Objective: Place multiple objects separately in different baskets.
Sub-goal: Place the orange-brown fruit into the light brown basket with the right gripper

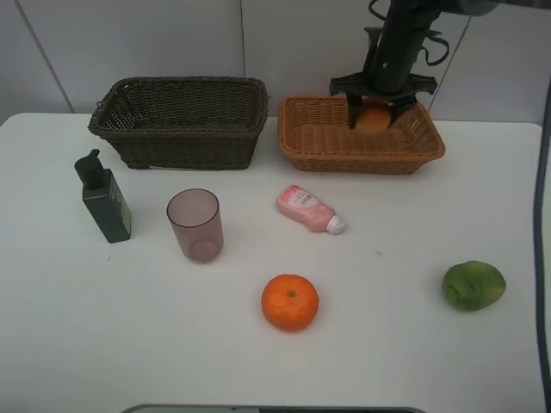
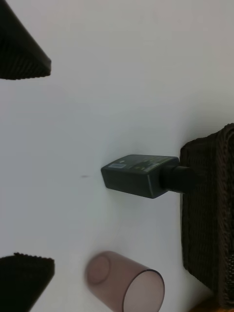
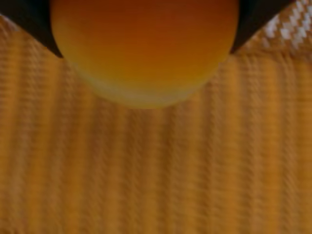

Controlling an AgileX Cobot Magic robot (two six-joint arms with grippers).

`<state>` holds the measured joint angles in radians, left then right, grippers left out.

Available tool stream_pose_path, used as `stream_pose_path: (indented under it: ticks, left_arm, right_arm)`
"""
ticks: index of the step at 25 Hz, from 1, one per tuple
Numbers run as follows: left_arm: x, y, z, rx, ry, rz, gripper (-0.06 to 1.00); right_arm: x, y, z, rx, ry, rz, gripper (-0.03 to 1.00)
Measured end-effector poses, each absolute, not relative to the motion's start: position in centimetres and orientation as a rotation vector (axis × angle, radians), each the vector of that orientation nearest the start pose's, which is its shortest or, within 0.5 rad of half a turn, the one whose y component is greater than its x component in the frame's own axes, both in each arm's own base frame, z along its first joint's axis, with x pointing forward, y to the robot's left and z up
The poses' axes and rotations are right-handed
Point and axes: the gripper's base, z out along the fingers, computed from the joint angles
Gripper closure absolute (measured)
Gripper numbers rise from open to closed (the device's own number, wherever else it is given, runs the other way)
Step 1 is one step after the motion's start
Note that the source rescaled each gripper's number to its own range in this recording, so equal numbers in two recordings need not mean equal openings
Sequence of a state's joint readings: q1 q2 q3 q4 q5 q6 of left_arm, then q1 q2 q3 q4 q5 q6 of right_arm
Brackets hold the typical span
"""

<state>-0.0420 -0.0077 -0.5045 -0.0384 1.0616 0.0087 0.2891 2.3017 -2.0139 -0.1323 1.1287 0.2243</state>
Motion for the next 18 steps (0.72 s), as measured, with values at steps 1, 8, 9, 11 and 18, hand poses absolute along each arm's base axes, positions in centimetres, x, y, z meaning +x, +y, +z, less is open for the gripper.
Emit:
stream_pose_path:
  ticks: [1, 8, 9, 11, 18]
  left_arm:
    - [-0.7, -0.3, 27.8, 0.054, 2.032, -0.067, 0.03]
    - [-0.7, -0.3, 27.8, 0.054, 2.032, -0.067, 0.03]
    - [-0.7, -0.3, 27.8, 0.054, 2.032, -0.067, 0.03]
    - [-0.7, -0.3, 27.8, 0.054, 2.032, -0.067, 0.03]
    - [-0.7, -0.3, 27.8, 0.054, 2.032, -0.067, 0.03]
  right_arm:
    - [47.5, 13.1, 18.7, -0.16, 2.852, -0.082, 0.97]
    - [48.8, 13.7, 15.6, -0.184, 2.802, -0.063, 0.97]
    - [48.9, 13.8, 15.4, -0.186, 2.797, -0.063, 0.97]
    - [49.0, 13.8, 15.1, -0.187, 2.79, -0.059, 0.97]
    - [49.2, 13.7, 14.0, -0.205, 2.797, -0.09, 0.97]
